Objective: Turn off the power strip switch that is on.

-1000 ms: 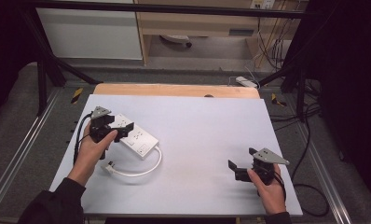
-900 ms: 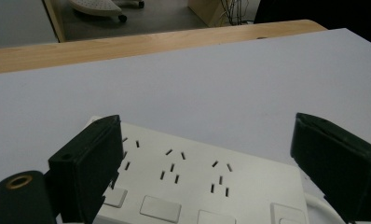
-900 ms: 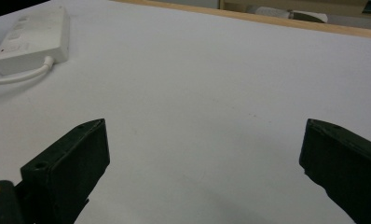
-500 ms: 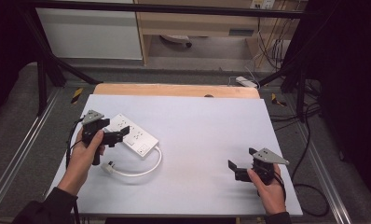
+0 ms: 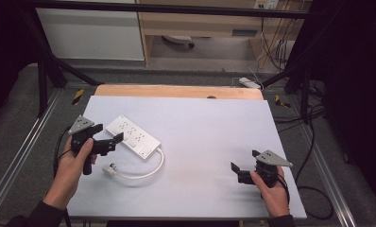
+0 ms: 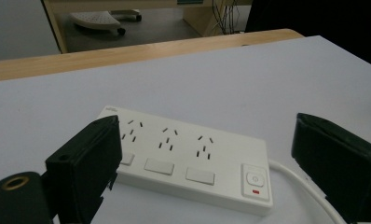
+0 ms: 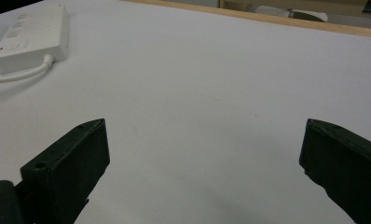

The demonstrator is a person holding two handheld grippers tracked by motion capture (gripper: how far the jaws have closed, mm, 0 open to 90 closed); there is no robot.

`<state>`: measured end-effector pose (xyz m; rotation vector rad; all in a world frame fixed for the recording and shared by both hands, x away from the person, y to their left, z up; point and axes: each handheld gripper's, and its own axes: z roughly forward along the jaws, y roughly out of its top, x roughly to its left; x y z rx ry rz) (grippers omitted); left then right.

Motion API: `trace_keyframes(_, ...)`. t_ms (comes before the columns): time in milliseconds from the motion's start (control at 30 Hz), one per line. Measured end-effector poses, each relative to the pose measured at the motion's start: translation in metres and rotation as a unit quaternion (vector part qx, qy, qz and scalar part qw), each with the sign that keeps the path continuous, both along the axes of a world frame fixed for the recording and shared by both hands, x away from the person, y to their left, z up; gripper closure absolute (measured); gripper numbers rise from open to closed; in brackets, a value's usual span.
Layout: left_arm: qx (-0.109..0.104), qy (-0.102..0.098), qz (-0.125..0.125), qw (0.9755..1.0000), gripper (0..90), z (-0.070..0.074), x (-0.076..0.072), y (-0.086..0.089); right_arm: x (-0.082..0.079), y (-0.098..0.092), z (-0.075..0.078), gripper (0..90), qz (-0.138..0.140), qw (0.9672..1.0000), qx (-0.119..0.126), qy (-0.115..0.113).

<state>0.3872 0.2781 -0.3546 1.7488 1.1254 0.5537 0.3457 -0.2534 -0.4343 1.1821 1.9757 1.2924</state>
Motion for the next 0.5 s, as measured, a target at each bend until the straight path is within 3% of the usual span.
trace_keyframes(233, 0.016, 0.01, -0.014, 0.9997, 8.4, -0.001, -0.016, 0.003, 0.0, 0.0, 0.0, 2.0, -0.001, 1.0, 0.0, 0.0)
trace_keyframes(500, 0.031, 0.02, -0.011, 0.9993, 8.5, -0.009, -0.029, 0.011, 0.0, 0.0, 0.0, 2.0, -0.002, 1.0, 0.0, 0.0)
